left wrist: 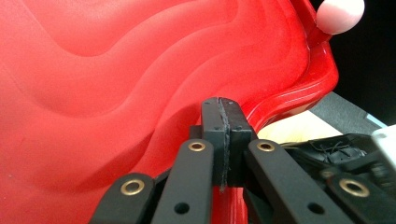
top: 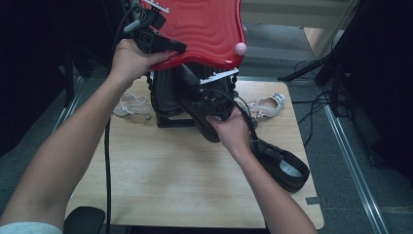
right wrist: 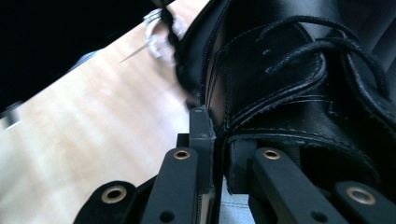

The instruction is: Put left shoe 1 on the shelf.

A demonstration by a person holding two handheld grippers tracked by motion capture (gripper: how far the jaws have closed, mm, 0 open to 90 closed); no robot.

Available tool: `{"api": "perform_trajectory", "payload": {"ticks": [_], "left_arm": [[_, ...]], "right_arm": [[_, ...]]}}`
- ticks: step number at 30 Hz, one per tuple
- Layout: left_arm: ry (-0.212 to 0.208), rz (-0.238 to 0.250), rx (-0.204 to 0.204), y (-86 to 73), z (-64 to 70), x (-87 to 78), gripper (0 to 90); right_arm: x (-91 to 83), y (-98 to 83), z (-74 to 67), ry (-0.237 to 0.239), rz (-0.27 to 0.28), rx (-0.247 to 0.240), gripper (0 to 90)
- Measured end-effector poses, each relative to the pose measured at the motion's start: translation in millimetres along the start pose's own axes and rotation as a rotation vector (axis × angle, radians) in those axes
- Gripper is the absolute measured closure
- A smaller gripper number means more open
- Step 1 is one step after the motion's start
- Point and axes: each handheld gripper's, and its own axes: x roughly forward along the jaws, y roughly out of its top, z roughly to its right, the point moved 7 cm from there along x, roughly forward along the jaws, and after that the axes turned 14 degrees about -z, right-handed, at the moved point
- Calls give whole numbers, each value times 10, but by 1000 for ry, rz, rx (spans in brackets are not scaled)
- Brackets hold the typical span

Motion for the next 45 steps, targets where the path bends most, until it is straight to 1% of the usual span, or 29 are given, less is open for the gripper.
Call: {"api": "perform_trajectory", "payload": {"ticks": [1,2,5,6,7,8,9,10,14,16,17,20,23,24,25,26,27,28,29,31,34,35,36,37,38,41,42,43,45], "left_arm": [[0,0,-1,0,0,1,900],[-3,-2,-3,-2,-1,-2,900],[-5,-5,-11,-3,-1,-4,900],[-5,-5,-11,-3,-1,-4,900],[-7,-7,-11,-4,-9,-5,900],[-11,-10,-12,-3,-11,-7,900],[-8,-10,-11,-3,-11,-7,900],[-10,-12,-11,-2,-11,-7,900],[-14,-16,-19,5,-12,-5,900],[-13,-16,-20,4,-11,-6,900],[-15,-17,-19,3,-13,-6,900],[-14,-16,-19,4,-17,-6,900],[-14,-13,-21,3,-20,-5,900],[-16,-10,-21,0,-18,-6,900],[-14,-9,-22,-1,-18,-5,900],[-13,-8,-21,-2,-18,-6,900],[-13,-8,-21,-2,-18,-6,900],[-13,-6,-21,-2,-17,-4,900],[-10,-2,-19,-2,-20,-2,900],[-15,-1,-22,0,-24,-1,900],[-17,-3,-23,1,-29,-1,900],[-17,-3,-23,3,-30,0,900],[-17,-3,-23,3,-30,0,900],[-18,-3,-24,3,-30,0,900],[-18,-3,-24,3,-31,0,900],[-17,-2,-25,1,-27,0,900],[-18,-3,-26,0,-29,-1,900],[-18,-3,-26,0,-29,-1,900],[-18,-2,-26,0,-28,0,900]], "right_arm": [[48,28,2,-16,11,4,853],[165,82,5,-42,26,10,852],[327,142,21,-56,30,31,852],[327,142,21,-56,30,31,852],[426,187,7,-64,48,46,853],[426,187,7,-64,48,46,853],[465,247,-12,-82,61,47,852],[465,247,-12,-82,61,47,852],[543,406,-26,-125,97,67,847],[554,425,-27,-129,101,68,848],[594,484,-39,-135,117,79,844],[648,534,-61,-144,119,83,840],[705,544,-90,-129,101,97,819],[710,545,-102,-136,101,93,808],[709,545,-101,-145,104,85,788],[713,543,-102,-137,101,88,753],[713,543,-102,-137,101,88,753],[698,544,-106,-102,104,99,707],[688,538,-111,-90,101,100,699],[657,520,-104,-100,103,78,699],[556,466,-93,-73,118,76,702],[503,440,-97,-54,127,81,722],[503,440,-97,-54,127,81,722],[462,411,-96,-48,124,77,731],[432,391,-97,-45,126,73,759],[317,284,-129,-23,129,37,820],[237,208,-160,-10,135,12,863],[237,208,-160,-10,135,12,863],[146,89,-217,45,132,-8,900]]}}
